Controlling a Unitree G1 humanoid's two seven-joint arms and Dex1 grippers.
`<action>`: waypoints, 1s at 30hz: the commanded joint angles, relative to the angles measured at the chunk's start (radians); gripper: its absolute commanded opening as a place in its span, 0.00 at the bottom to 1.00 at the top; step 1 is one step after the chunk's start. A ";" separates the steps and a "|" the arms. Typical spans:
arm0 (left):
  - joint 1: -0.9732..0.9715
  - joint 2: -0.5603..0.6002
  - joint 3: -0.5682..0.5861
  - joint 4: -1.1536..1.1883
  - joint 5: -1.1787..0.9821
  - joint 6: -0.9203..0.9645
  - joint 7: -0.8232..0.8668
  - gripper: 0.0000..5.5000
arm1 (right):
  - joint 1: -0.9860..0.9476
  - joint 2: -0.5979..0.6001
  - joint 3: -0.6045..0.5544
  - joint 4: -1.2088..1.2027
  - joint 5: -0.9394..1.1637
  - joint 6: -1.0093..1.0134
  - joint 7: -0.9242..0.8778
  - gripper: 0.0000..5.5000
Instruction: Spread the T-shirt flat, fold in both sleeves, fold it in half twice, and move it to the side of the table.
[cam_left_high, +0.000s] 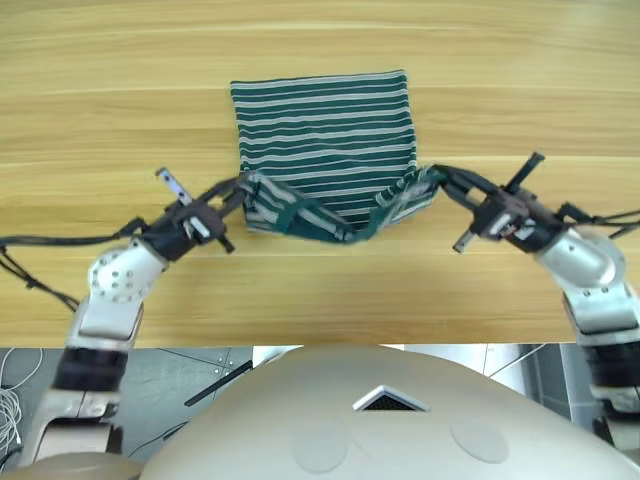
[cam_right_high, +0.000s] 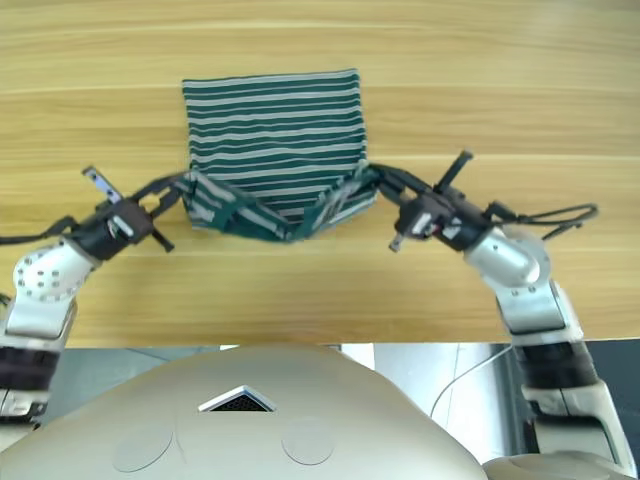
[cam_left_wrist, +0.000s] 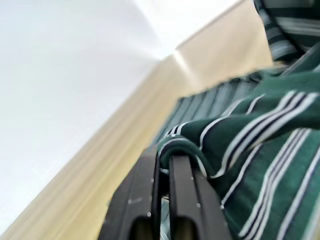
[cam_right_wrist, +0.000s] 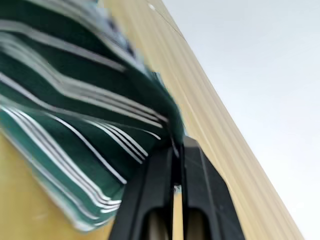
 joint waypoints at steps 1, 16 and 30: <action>-0.120 -0.061 0.000 0.120 0.027 0.054 0.029 0.00 | -0.166 0.086 0.027 0.125 -0.064 0.069 -0.037 0.00; -0.579 -0.252 -0.018 0.856 0.188 -0.015 0.263 0.00 | -0.726 0.326 0.134 1.027 -0.304 -0.027 -0.343 0.00; -0.765 -0.309 -0.008 1.246 0.228 -0.010 0.396 0.28 | -0.895 0.458 0.209 1.397 -0.400 0.011 -0.555 0.34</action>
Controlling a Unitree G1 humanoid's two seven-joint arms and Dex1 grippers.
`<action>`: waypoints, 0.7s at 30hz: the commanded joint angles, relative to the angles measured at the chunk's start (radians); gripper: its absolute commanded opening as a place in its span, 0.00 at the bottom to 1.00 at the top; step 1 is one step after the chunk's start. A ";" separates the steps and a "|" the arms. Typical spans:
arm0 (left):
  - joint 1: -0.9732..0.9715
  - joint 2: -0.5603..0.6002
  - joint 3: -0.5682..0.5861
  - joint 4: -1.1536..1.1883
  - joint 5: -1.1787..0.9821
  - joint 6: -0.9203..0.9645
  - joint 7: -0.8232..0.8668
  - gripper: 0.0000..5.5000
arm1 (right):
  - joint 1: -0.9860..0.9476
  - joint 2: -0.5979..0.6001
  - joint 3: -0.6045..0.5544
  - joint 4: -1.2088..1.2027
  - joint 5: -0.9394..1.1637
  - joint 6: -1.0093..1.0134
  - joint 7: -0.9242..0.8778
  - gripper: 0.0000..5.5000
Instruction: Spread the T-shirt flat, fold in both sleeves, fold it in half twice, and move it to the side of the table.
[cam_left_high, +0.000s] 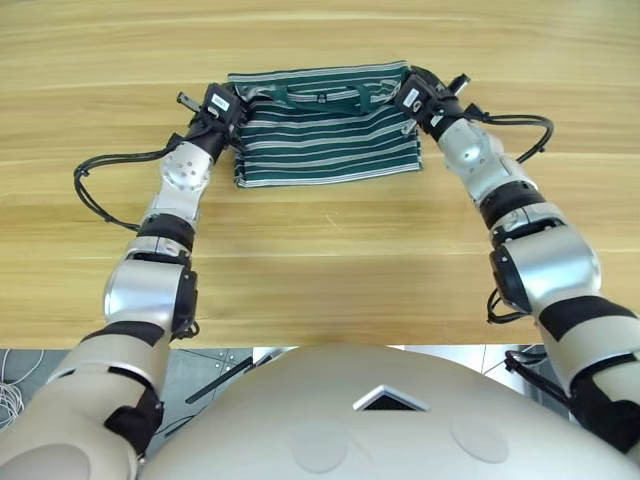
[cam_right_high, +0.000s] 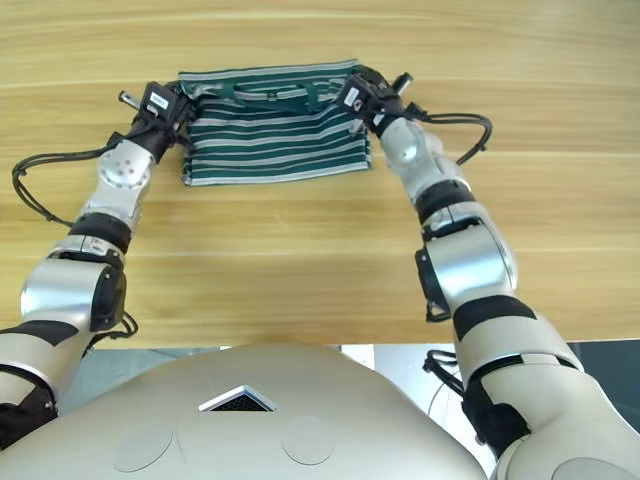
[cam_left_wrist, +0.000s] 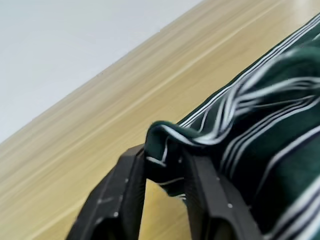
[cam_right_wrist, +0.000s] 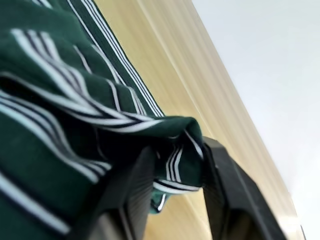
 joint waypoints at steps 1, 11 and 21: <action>-0.056 -0.015 0.006 0.058 0.010 0.014 0.030 0.33 | -0.051 0.023 -0.005 0.044 -0.001 0.030 -0.041 0.39; -0.198 -0.049 0.046 0.158 -0.004 0.099 0.087 0.61 | -0.158 0.074 -0.117 0.089 0.099 0.130 -0.062 0.53; -0.152 -0.047 0.142 0.124 -0.060 0.021 0.152 0.85 | -0.091 0.088 -0.028 0.019 -0.002 0.014 -0.176 0.53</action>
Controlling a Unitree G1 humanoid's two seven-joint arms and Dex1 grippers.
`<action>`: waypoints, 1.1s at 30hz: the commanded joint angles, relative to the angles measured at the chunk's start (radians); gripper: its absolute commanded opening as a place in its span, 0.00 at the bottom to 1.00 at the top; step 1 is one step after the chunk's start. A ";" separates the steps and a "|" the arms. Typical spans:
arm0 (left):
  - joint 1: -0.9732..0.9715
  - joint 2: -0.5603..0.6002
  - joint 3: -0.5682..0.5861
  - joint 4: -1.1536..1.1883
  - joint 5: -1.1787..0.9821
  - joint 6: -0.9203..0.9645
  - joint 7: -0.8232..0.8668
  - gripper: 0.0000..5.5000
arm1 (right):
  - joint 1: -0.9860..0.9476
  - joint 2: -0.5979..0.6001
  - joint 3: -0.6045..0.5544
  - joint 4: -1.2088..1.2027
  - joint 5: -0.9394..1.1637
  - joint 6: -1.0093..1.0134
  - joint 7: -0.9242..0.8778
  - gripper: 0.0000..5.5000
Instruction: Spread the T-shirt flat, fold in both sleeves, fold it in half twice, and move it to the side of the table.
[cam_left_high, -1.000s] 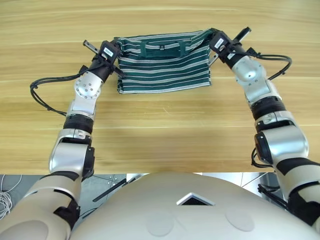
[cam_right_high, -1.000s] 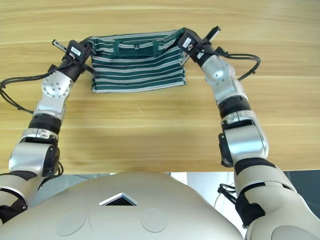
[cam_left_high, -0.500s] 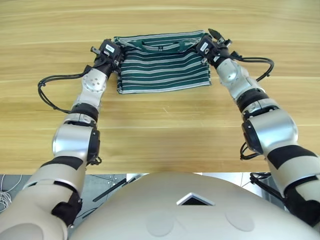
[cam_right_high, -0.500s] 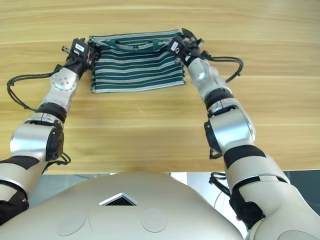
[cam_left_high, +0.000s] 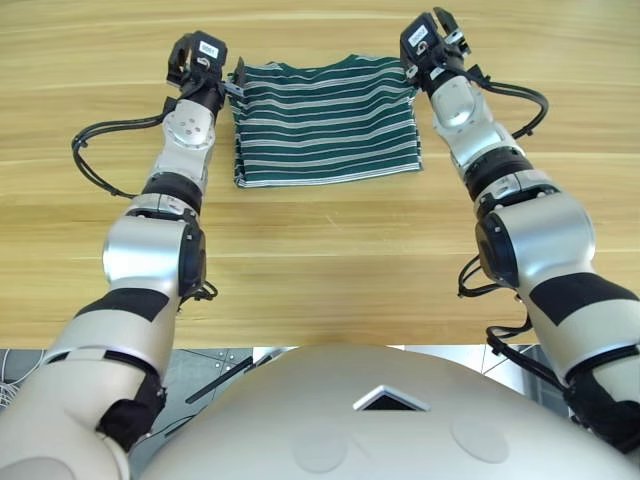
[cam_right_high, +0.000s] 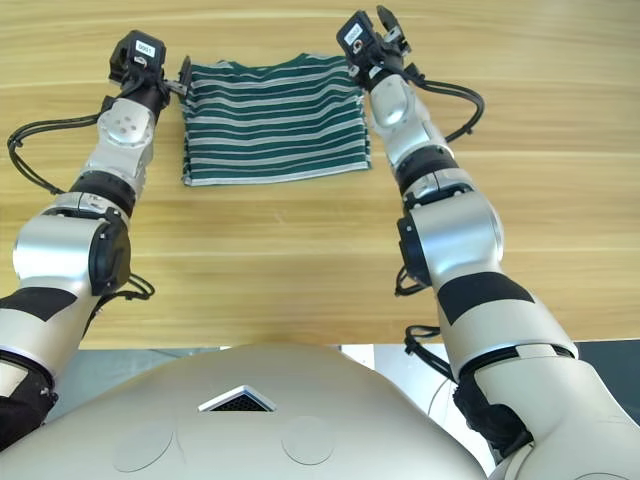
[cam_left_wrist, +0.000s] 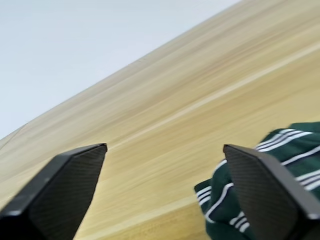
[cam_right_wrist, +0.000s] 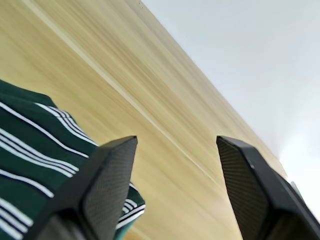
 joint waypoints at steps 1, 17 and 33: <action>0.072 0.002 0.087 -0.064 -0.095 -0.154 -0.019 0.85 | 0.097 0.006 0.150 -0.108 -0.145 -0.140 -0.086 0.53; 0.158 -0.031 0.207 -0.262 -0.261 -0.359 -0.098 0.85 | 0.206 -0.021 0.649 -0.267 -0.555 -0.201 0.027 0.53; 0.114 -0.031 0.083 -0.209 -0.133 -0.329 -0.131 0.85 | 1.085 -1.033 0.118 -1.455 0.009 -0.339 0.234 0.53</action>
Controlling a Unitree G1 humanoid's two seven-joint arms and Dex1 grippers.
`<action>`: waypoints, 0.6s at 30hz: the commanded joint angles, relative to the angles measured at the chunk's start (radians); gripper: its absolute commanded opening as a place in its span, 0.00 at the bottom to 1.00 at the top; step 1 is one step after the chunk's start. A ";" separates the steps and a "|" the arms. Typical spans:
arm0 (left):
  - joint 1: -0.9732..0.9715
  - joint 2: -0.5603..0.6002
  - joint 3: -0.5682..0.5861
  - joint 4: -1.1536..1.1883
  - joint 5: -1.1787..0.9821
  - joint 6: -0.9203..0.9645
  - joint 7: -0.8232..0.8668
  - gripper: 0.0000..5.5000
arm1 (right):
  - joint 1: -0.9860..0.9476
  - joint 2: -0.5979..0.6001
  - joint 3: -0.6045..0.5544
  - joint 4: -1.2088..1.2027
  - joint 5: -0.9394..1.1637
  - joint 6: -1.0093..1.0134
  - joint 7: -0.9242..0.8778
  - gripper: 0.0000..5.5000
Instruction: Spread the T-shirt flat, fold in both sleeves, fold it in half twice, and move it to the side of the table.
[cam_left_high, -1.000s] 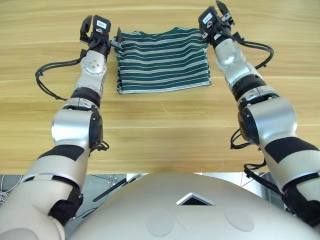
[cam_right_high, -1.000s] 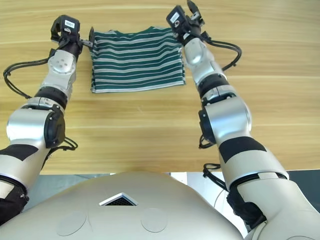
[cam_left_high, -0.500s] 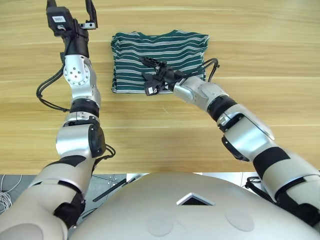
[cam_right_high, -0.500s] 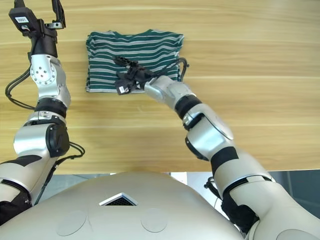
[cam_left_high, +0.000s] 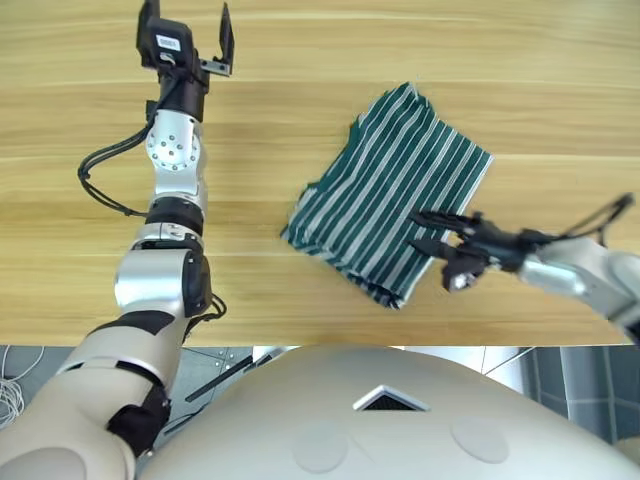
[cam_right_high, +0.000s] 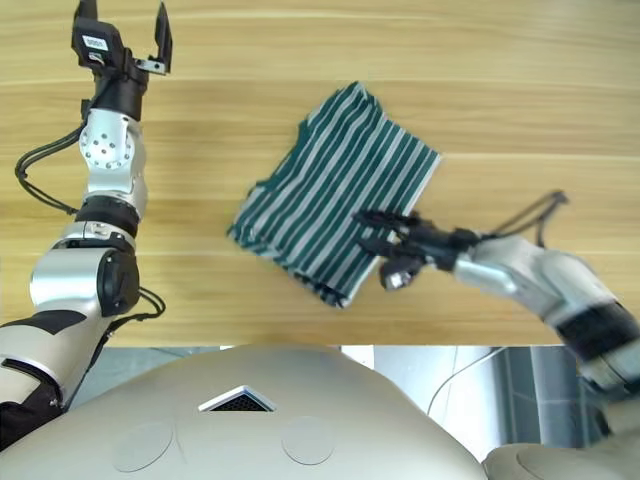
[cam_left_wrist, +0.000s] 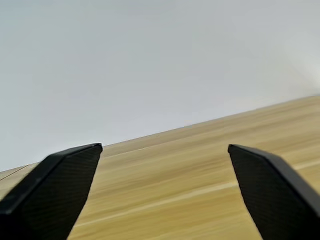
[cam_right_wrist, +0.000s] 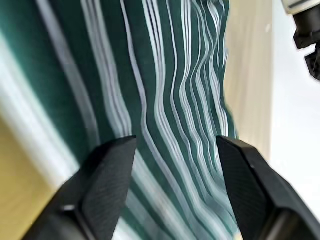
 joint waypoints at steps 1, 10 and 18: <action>-0.030 0.006 -0.024 0.013 0.031 0.013 -0.003 0.85 | 0.070 0.021 -0.180 -0.058 0.078 0.032 -0.026 0.53; 0.167 0.113 -0.264 -0.176 0.112 -0.211 -0.411 0.85 | 0.101 0.209 -0.376 -0.021 0.173 0.097 -0.007 0.53; 0.168 -0.042 -0.408 -0.243 0.237 -0.055 -0.374 0.85 | -0.002 0.318 -0.414 0.216 0.141 0.104 -0.015 0.53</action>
